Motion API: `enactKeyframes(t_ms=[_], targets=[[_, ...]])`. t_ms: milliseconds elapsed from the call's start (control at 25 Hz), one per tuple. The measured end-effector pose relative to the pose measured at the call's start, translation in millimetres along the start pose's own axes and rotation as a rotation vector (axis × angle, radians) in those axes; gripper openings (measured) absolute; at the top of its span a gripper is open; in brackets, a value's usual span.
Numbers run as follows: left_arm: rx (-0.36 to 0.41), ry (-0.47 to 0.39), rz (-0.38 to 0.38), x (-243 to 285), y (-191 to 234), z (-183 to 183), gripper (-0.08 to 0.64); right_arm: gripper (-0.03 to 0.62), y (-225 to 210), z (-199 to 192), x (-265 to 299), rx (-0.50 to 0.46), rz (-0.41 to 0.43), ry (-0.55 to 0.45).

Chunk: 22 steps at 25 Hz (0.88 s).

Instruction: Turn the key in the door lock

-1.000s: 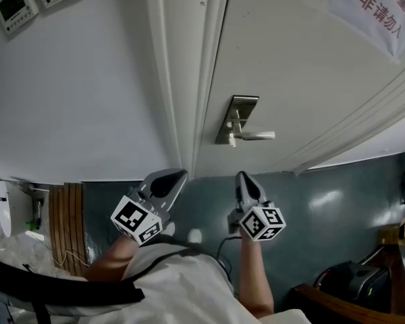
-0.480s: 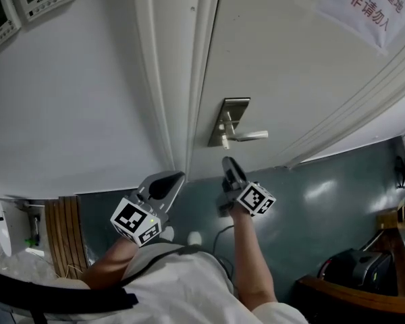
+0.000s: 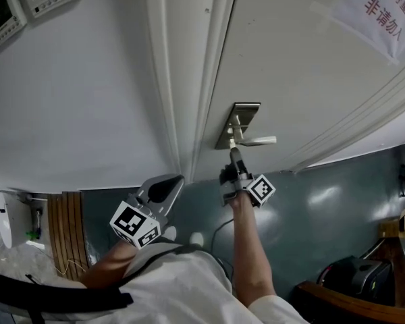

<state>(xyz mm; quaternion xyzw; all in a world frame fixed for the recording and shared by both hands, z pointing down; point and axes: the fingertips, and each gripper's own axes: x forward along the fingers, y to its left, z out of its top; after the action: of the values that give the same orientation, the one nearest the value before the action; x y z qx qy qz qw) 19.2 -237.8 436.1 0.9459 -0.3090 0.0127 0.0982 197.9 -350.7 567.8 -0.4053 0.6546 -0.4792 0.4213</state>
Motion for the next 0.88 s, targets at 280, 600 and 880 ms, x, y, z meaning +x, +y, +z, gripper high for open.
enactKeyframes(t_ms=[280, 600, 880], targets=[[0.001, -0.006, 0.03, -7, 5, 2, 0.006, 0.092, -4, 5, 5, 0.058, -0.011, -0.049], [-0.004, -0.007, 0.043, -12, 4, -1, 0.006, 0.037, 6, 4, 9, -0.273, -0.143, 0.038], [0.002, -0.012, 0.048, -16, -4, 0, 0.006, 0.034, 9, -3, 12, -0.846, -0.339, 0.175]])
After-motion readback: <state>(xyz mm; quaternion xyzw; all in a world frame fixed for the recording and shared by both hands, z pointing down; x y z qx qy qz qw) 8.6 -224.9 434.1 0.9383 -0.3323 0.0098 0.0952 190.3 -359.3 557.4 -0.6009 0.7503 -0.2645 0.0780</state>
